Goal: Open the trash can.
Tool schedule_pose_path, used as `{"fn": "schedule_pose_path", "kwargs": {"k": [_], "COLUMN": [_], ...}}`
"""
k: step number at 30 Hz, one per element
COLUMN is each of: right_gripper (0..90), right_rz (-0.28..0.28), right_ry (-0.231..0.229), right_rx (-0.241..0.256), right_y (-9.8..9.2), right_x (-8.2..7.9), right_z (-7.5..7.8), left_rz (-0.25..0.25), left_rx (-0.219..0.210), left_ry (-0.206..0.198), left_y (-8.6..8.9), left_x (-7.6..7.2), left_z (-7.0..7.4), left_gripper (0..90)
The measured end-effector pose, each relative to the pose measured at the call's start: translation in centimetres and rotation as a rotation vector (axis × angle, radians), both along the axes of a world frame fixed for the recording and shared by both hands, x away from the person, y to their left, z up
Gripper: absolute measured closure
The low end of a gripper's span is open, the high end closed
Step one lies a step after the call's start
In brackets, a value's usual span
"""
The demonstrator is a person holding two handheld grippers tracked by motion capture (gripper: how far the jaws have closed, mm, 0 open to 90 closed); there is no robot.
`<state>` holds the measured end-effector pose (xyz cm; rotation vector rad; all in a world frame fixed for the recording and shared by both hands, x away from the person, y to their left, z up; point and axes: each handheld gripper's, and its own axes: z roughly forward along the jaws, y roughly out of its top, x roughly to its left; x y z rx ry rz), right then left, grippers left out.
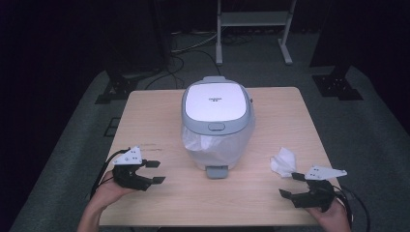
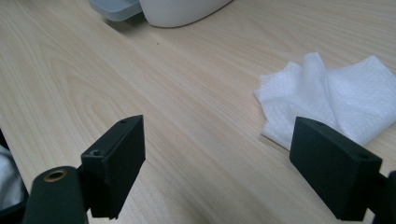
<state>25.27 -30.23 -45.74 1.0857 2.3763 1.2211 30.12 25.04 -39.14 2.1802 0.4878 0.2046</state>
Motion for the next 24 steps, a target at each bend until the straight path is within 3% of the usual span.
{"fn": "schedule_pose_path", "kwargs": {"k": [5, 10, 12, 16, 24], "right_gripper": [17.1, 17.1, 17.1, 17.1, 17.1], "right_rz": [-0.001, -0.008, -0.009, -0.007, -0.007], "right_ry": [-0.007, -0.010, -0.012, -0.008, -0.005], "right_rx": [-0.002, 0.001, 0.004, 0.002, 0.004], "right_y": [-0.1, -0.3, -0.3, -0.3, -0.3], "right_x": [-0.1, -0.3, -0.3, -0.2, -0.2], "right_z": [0.1, 0.1, 0.1, 0.1, 0.0], "left_rz": [-0.038, -0.068, -0.086, -0.089, -0.120], "left_rx": [-0.017, -0.001, 0.007, 0.032, 0.039], "left_ry": [0.001, -0.001, -0.010, -0.015, -0.049], "left_y": [-0.3, -0.8, -1.1, -1.7, -2.7], "left_x": [0.0, 0.1, 0.1, 0.4, 0.8], "left_z": [2.0, 4.1, 5.2, 7.7, 10.7], "left_gripper": [50.0, 57.4, 64.1, 69.5, 76.1]}}
